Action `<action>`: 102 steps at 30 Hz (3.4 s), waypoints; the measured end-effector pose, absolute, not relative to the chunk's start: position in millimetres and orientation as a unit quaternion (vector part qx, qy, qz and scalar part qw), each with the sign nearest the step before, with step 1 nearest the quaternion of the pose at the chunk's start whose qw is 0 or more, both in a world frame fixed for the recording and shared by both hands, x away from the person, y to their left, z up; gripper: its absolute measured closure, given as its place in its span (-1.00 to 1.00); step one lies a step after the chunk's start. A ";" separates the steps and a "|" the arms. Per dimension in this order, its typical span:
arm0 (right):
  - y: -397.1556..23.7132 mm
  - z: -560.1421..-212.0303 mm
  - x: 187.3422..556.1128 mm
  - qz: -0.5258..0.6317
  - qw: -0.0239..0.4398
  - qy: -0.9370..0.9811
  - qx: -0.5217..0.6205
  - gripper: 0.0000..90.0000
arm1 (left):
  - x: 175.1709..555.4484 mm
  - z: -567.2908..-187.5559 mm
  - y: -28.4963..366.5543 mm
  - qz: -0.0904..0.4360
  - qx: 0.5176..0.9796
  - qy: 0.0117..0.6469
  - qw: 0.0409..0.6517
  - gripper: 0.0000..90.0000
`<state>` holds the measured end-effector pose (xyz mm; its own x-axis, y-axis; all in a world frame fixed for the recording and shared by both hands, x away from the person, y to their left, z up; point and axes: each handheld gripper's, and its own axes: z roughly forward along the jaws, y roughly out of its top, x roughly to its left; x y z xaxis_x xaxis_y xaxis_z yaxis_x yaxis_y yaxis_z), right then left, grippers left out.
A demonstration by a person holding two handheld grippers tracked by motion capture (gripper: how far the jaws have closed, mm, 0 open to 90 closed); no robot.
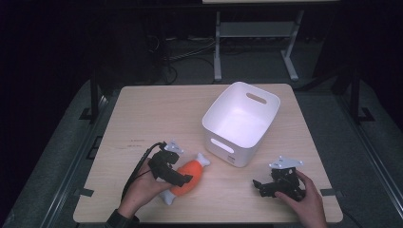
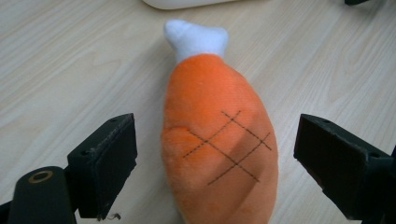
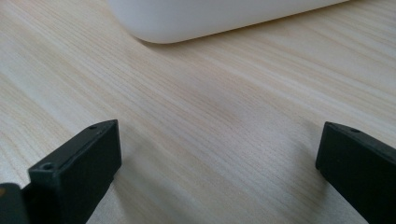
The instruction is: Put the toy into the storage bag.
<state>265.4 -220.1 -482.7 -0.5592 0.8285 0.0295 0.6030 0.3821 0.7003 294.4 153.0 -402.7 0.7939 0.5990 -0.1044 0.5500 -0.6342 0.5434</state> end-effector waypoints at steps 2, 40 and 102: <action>-220.1 -482.7 265.4 0.341 0.166 0.815 0.439 -1.00 | 293.6 -403.1 151.0 0.045 0.904 0.318 0.282 -0.72; -220.0 -482.8 265.4 0.341 0.165 0.815 0.439 -1.00 | 293.8 -442.5 123.8 0.065 0.926 0.311 0.206 -0.72; -220.0 -482.8 265.4 0.341 0.165 0.815 0.439 -1.00 | 304.0 -390.2 161.7 0.019 0.930 0.223 0.291 -0.44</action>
<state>265.4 -220.0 -482.8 -0.5594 0.8284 0.0297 0.6030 0.3821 0.7002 304.0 161.7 -390.2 0.8995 0.4265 -0.0954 0.4047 -0.7306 0.5500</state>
